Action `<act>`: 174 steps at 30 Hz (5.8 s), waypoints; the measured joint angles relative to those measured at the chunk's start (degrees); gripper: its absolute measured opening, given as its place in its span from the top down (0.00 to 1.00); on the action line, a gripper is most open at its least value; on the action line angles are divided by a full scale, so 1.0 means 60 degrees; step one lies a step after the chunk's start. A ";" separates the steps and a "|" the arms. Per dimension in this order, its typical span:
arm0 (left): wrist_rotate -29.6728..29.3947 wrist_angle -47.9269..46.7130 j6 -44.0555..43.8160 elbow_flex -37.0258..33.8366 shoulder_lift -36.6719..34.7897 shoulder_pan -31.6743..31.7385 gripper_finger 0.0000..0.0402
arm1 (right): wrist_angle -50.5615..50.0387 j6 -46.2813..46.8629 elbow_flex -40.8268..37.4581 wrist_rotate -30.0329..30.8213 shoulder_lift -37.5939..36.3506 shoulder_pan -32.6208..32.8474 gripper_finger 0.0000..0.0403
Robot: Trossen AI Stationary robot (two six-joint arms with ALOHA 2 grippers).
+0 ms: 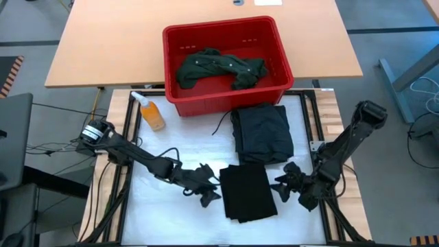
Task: Fold Laundry from Bin
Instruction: Stack the black shirt on top of the dark blue shorts
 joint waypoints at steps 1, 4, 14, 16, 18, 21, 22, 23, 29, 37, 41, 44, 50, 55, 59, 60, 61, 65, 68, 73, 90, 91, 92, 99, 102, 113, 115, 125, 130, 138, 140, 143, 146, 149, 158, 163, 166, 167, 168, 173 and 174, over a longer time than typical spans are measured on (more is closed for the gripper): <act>-0.0166 0.0028 -0.0320 -0.0141 0.0004 0.0004 0.38 | 0.0129 0.0111 -0.0135 -0.0016 0.0000 -0.0004 0.31; -0.0647 0.0126 -0.1166 -0.0465 0.0004 0.0004 0.37 | 0.0464 0.0421 -0.0460 -0.0021 0.0000 -0.0009 0.31; -0.1564 0.1788 -0.1731 -0.0713 0.1011 -0.0058 0.37 | 0.1514 0.0585 -0.0624 -0.0066 0.0747 -0.0011 0.31; -0.1487 0.2398 -0.1805 -0.0708 0.1489 -0.0047 0.37 | 0.1768 0.0614 -0.0624 -0.0133 0.1048 -0.0011 0.31; -0.1517 0.2809 -0.1824 -0.0717 0.1927 -0.0047 0.37 | 0.2136 0.0598 -0.0624 -0.0120 0.1388 -0.0011 0.31; -0.1633 0.4077 -0.1796 -0.0712 0.2369 -0.0037 0.37 | 0.2641 0.0574 -0.0620 -0.0087 0.1826 -0.0057 0.31; -0.1684 0.4446 -0.1786 -0.0711 0.2477 -0.0029 0.37 | 0.2768 0.0570 -0.0620 -0.0081 0.1979 -0.0070 0.31; -0.1706 0.4779 -0.1784 -0.0698 0.2619 -0.0029 0.37 | 0.2920 0.0569 -0.0620 -0.0080 0.2134 -0.0088 0.31; -0.1982 0.5304 -0.1649 -0.0501 0.3089 -0.0051 0.37 | 0.3501 0.0549 -0.0619 -0.0072 0.2779 -0.0185 0.31; -0.1625 0.1790 -0.2053 0.0725 0.3382 0.0026 0.37 | 0.3812 0.0541 -0.0613 0.0095 0.2987 -0.0182 0.31; -0.1266 0.0320 -0.1101 0.1506 0.3342 0.0127 0.37 | 0.3811 0.0515 -0.0613 0.0091 0.2980 -0.0182 0.31; -0.1198 -0.0253 -0.0452 0.1968 0.3217 0.0149 0.37 | 0.3822 0.0399 -0.0613 0.0090 0.2980 -0.0182 0.31; -0.1279 -0.1704 -0.0343 0.2393 0.2446 0.0054 0.37 | 0.3840 0.0325 -0.0613 0.0052 0.2980 -0.0164 0.31; -0.1766 -0.2474 -0.1299 0.2400 0.2200 -0.0271 0.37 | 0.3838 0.0119 -0.0613 0.0055 0.2976 -0.0164 0.31; -0.1850 -0.2696 -0.2079 0.2403 0.2281 -0.0428 0.37 | 0.3837 -0.0007 -0.0613 0.0055 0.2976 -0.0164 0.31; -0.1909 -0.2751 -0.2218 0.2401 0.2307 -0.0448 0.37 | 0.3850 -0.0103 -0.0613 0.0055 0.2976 -0.0164 0.31; -0.1963 -0.2793 -0.2302 0.2388 0.2330 -0.0455 0.37 | 0.3874 -0.0176 -0.0613 0.0049 0.2976 -0.0164 0.31; -0.1958 -0.2256 -0.2349 0.2411 0.2517 -0.0412 0.37 | 0.4008 -0.0254 -0.0613 0.0004 0.2976 -0.0167 0.31; -0.1725 -0.1884 -0.2557 0.2418 0.2941 -0.0334 0.37 | 0.4083 -0.0362 -0.0613 -0.0085 0.2976 -0.0167 0.31; -0.1476 -0.1626 -0.2996 0.2436 0.3555 -0.0298 0.37 | 0.4179 -0.0502 -0.0620 -0.0123 0.2975 -0.0164 0.31; -0.1323 0.1087 -0.1974 0.2468 0.4490 0.0215 0.56 | 0.5557 -0.2170 -0.0617 0.0325 0.3001 -0.0259 0.41; -0.1309 0.1280 -0.1923 0.2461 0.4529 0.0219 0.61 | 0.5583 -0.2179 -0.0607 0.0325 0.3004 -0.0259 0.45; -0.1292 0.1342 -0.1915 0.2458 0.4536 0.0222 0.66 | 0.5611 -0.2182 -0.0608 0.0330 0.3013 -0.0262 0.51; -0.2250 0.1772 -0.1130 0.2413 0.4474 0.0079 0.96 | 0.5799 -0.2291 -0.0606 0.0414 0.3032 -0.0262 0.90; -0.2436 0.2204 -0.0785 0.2404 0.4484 0.0055 0.95 | 0.5977 -0.2859 -0.0456 0.0471 0.2891 -0.0262 0.90; -0.3799 0.4332 0.1445 0.2400 0.3785 -0.0200 0.96 | 0.4357 -0.7372 0.2033 0.0368 0.1509 -0.0695 0.89; -0.4266 0.4232 0.2010 0.2400 0.3468 -0.0207 0.96 | 0.3227 -0.7658 0.2484 0.0368 0.1177 -0.0843 0.89; -0.4795 0.4218 0.3985 0.2418 0.1891 0.0684 0.96 | 0.0075 -0.9611 0.3748 -0.0976 -0.0787 -0.2977 0.89; -0.5012 0.4189 0.4699 0.2418 0.1566 0.1035 0.96 | 0.0291 -1.1098 0.3976 -0.3926 -0.1138 -0.5091 0.89; -0.5748 0.4170 0.4875 0.2418 0.1541 0.1430 0.96 | 0.0274 -1.2844 0.4043 -0.8133 -0.1355 -0.8152 0.89; -0.6083 0.4247 0.5031 0.2418 0.1541 0.1391 0.96 | 0.0329 -1.3387 0.4043 -0.9471 -0.1254 -0.8834 0.89; -0.6946 0.4472 0.5573 0.2428 0.1457 0.1264 0.96 | 0.0610 -1.4624 0.4043 -1.1371 -0.1026 -0.9754 0.89; -0.7571 0.4523 0.6205 0.2661 0.1446 0.1202 0.96 | 0.0496 -1.5538 0.4059 -1.2835 -0.0851 -1.0717 0.89; -0.7608 0.4178 0.6495 0.2985 0.1446 0.1272 0.96 | -0.0577 -1.5841 0.4061 -1.3682 -0.0761 -1.1718 0.89; -0.4950 0.2713 0.4335 0.3593 0.2027 0.2753 0.96 | -0.4342 -1.5893 0.3505 -1.1812 -0.0839 -1.4428 0.89; -0.3826 0.2269 0.3479 0.3682 0.2353 0.3285 0.96 | -0.5275 -1.5005 0.3361 -1.0596 -0.1023 -1.5143 0.89; -0.3589 0.1561 0.3126 0.3682 0.2354 0.3492 0.96 | -0.5694 -1.4868 0.3361 -0.9879 -0.1211 -1.5183 0.87; -0.3547 0.1432 0.3051 0.3682 0.2358 0.3540 0.96 | -0.5714 -1.4847 0.3361 -0.9731 -0.1292 -1.5180 0.86; -0.3415 0.1429 0.2962 0.3682 0.2360 0.3588 0.96 | -0.5697 -1.4843 0.3361 -0.9647 -0.1384 -1.5180 0.85; -0.2637 0.1364 0.2803 0.3682 0.2360 0.3870 0.93 | -0.5620 -1.4757 0.3361 -0.9497 -0.1931 -1.5176 0.76; -0.2615 0.1282 0.2731 0.3682 0.2360 0.3914 0.91 | -0.5593 -1.4696 0.3361 -0.9409 -0.2069 -1.5176 0.73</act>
